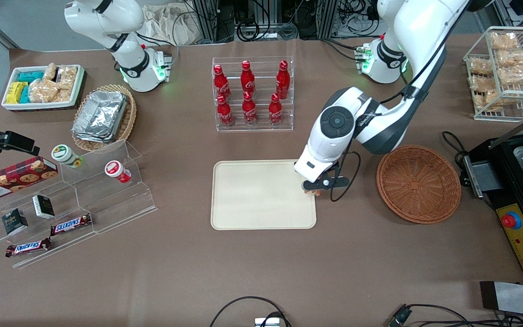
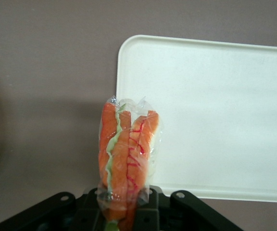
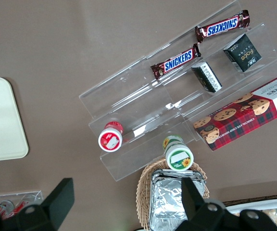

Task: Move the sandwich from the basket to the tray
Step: 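Lower the sandwich onto the cream tray with the left gripper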

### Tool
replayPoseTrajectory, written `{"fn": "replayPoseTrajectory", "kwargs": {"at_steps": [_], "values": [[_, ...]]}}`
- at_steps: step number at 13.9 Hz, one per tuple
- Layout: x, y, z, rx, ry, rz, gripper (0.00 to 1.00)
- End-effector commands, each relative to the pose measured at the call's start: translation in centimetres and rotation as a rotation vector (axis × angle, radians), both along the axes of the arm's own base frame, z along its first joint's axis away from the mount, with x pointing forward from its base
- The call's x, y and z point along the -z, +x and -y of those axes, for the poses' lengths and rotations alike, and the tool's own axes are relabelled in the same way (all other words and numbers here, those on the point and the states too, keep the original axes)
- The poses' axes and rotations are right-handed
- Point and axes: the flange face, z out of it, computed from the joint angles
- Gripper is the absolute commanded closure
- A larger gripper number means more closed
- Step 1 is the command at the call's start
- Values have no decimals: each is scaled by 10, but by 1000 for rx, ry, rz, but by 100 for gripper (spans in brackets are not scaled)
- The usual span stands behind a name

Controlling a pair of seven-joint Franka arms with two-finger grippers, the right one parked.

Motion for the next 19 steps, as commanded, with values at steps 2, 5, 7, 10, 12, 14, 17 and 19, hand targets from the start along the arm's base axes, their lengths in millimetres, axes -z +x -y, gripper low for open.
{"fn": "replayPoseTrajectory", "kwargs": {"at_steps": [2,5,7,10,12,14,17,19], "values": [[15,2,29,42,13,3,91],[42,14,30,55,15,-18,88],[54,17,32,53,9,-34,88],[67,15,34,55,10,-53,89],[74,15,41,69,25,-40,90],[82,11,46,78,29,-46,90],[89,16,52,73,25,-44,89],[100,12,59,69,56,-28,89]]}}
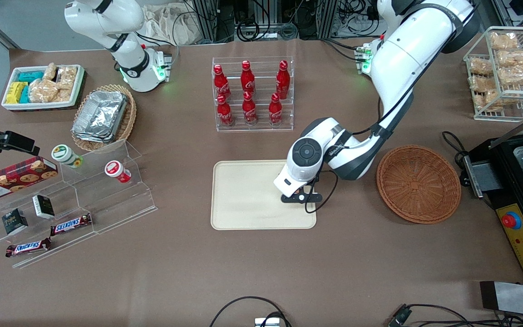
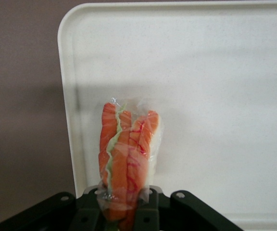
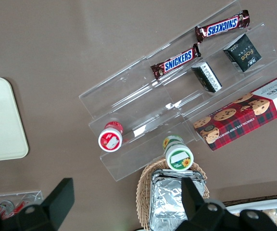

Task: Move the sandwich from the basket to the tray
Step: 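Lower the sandwich onto the cream tray with the left gripper, then open the left gripper to release the sandwich and lift away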

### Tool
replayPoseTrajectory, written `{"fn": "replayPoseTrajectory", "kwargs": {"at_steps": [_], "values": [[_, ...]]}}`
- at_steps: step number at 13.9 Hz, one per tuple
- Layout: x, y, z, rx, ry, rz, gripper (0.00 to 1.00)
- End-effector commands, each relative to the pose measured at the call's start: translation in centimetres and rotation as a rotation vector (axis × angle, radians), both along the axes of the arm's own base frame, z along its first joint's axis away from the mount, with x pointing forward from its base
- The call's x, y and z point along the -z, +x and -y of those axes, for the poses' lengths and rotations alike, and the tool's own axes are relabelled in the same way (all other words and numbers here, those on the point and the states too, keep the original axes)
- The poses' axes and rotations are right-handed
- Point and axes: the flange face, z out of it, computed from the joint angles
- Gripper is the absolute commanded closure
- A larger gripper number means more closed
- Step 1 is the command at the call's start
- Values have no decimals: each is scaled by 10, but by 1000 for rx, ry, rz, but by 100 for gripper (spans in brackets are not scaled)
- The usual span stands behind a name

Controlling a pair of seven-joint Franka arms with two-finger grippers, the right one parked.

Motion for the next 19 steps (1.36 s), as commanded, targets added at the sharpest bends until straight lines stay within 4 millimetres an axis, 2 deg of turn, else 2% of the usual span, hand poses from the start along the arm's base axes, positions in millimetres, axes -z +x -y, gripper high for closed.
{"fn": "replayPoseTrajectory", "kwargs": {"at_steps": [1,4,5,6,9,13,14,19], "values": [[14,4,12,-20,32,28,89],[15,4,15,-28,16,46,89],[15,4,15,-29,15,45,85],[14,5,15,-30,15,47,72],[9,9,11,-41,10,49,0],[-5,17,8,-97,10,73,0],[-19,27,3,-130,3,95,0],[-79,68,-54,-243,-8,163,0]]}}
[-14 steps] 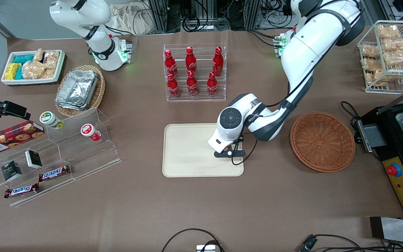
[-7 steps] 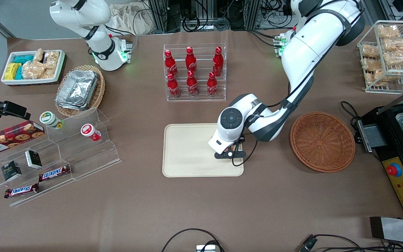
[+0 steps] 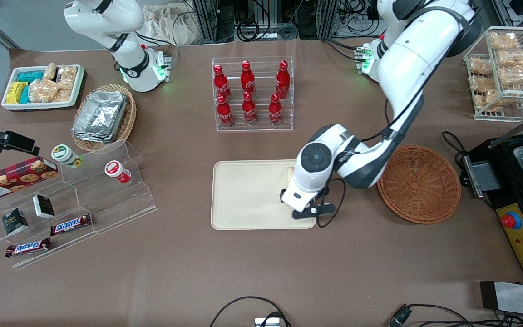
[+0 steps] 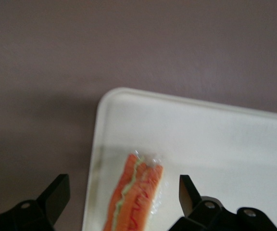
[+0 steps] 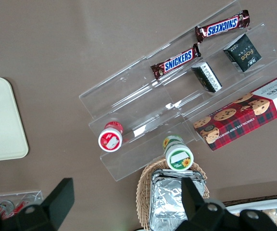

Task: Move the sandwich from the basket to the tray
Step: 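Open the left gripper to release the sandwich and lift away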

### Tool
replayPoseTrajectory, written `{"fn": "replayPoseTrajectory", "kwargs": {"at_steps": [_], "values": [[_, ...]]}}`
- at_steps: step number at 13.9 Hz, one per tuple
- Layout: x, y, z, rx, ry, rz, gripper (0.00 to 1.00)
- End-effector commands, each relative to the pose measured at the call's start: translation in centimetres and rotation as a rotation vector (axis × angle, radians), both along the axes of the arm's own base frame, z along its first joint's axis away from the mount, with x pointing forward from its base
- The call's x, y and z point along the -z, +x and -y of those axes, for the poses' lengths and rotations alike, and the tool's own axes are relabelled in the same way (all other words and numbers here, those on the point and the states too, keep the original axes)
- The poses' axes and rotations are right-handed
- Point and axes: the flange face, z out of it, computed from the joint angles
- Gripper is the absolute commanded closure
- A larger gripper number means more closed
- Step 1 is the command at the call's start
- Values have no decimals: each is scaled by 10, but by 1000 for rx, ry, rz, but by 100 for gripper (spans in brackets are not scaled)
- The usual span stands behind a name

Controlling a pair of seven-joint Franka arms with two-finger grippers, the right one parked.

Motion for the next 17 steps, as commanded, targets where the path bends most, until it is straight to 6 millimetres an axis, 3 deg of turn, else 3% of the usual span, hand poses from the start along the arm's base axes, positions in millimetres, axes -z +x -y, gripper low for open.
{"fn": "replayPoseTrajectory", "kwargs": {"at_steps": [1,6,10,12,17], "values": [[-42,12,-28,-64,11,44,0],[-85,33,-72,-140,3,96,0],[-129,50,-93,-191,17,69,0],[-136,60,-118,-230,18,72,0],[-140,62,-136,-219,56,59,0]]}}
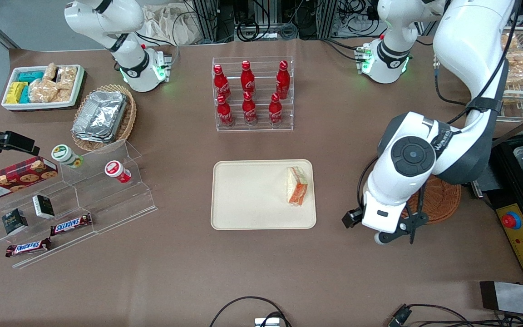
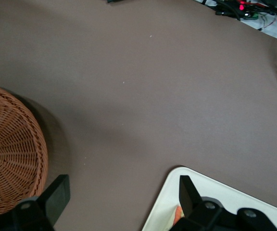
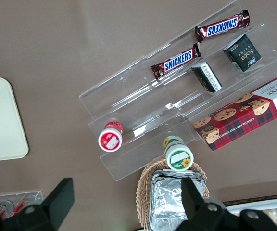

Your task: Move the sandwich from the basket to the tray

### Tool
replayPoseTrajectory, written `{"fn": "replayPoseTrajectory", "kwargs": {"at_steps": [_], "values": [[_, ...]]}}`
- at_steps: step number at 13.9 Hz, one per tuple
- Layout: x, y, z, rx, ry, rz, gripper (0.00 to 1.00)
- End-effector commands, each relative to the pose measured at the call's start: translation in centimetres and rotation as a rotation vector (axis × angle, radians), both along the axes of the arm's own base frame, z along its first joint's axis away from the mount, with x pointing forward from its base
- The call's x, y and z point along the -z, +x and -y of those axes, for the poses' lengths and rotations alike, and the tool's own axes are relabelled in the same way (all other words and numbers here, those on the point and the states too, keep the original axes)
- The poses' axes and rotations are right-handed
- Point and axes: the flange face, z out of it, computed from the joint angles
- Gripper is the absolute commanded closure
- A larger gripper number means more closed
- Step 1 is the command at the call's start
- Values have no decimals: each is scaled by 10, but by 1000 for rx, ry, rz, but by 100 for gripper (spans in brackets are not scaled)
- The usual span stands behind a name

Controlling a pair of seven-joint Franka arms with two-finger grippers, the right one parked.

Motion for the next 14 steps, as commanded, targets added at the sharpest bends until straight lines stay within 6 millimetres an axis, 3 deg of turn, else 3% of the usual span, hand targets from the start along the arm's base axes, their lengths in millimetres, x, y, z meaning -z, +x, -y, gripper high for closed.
{"fn": "replayPoseTrajectory", "kwargs": {"at_steps": [1,5,7,11,14], "values": [[-19,-3,-12,52,22,-6,0],[-33,-7,-61,170,88,-82,0],[-45,-10,-95,205,74,-100,0],[-68,-28,-155,308,52,-124,0],[-94,-46,-189,377,59,-138,0]]}}
